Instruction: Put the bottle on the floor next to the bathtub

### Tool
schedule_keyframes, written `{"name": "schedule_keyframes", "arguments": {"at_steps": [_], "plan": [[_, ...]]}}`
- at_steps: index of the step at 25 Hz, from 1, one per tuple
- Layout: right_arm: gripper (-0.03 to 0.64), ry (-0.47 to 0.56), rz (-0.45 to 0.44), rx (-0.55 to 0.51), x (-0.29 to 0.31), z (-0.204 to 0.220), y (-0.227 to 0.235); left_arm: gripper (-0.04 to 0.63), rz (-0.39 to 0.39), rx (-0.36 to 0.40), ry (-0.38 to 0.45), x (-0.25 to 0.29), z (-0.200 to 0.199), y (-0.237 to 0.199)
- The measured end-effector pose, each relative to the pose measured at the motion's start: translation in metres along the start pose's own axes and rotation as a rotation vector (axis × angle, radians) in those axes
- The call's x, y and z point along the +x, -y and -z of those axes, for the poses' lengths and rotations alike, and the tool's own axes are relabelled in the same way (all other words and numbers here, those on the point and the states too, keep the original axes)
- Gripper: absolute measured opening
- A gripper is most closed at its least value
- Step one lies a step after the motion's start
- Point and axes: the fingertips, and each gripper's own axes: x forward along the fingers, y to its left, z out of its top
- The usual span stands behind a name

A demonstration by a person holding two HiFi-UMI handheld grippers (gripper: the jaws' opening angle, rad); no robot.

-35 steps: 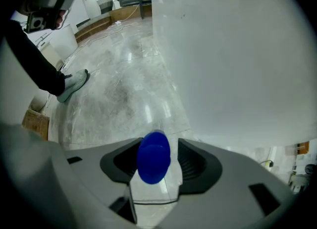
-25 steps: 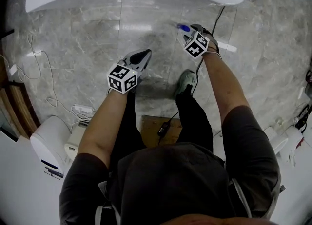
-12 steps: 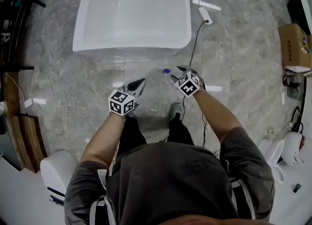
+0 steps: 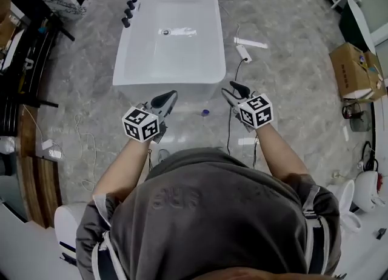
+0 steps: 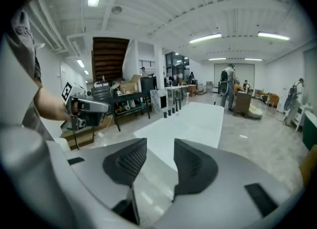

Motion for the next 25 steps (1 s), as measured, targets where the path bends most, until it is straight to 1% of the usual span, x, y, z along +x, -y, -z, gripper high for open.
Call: {"name": "schedule_keyframes", "arguments": {"at_steps": [2, 4, 7, 11, 16, 25], "plan": [[0.152, 0.067, -0.016, 0.003, -0.022, -0.026, -0.009, 0.006, 0.004, 0.016, 0.051, -0.010, -0.030, 0.013], [0.129, 0.115, -0.033, -0.001, -0.040, -0.044, -0.017, 0.006, 0.009, 0.038, 0.084, -0.017, -0.048, 0.025], [0.076, 0.176, -0.053, 0.007, -0.059, -0.055, -0.027, 0.006, 0.015, 0.066, 0.097, -0.024, -0.059, 0.040], [-0.008, 0.219, -0.059, 0.025, -0.071, -0.057, -0.032, 0.006, 0.018, 0.087, 0.087, -0.030, -0.058, 0.052], [-0.008, 0.239, -0.058, 0.044, -0.075, -0.056, -0.032, 0.006, 0.007, 0.118, 0.065, -0.035, -0.049, 0.055], [-0.009, 0.231, -0.055, 0.042, -0.084, -0.051, -0.035, 0.006, 0.015, 0.112, 0.074, -0.036, -0.048, 0.063]]}}
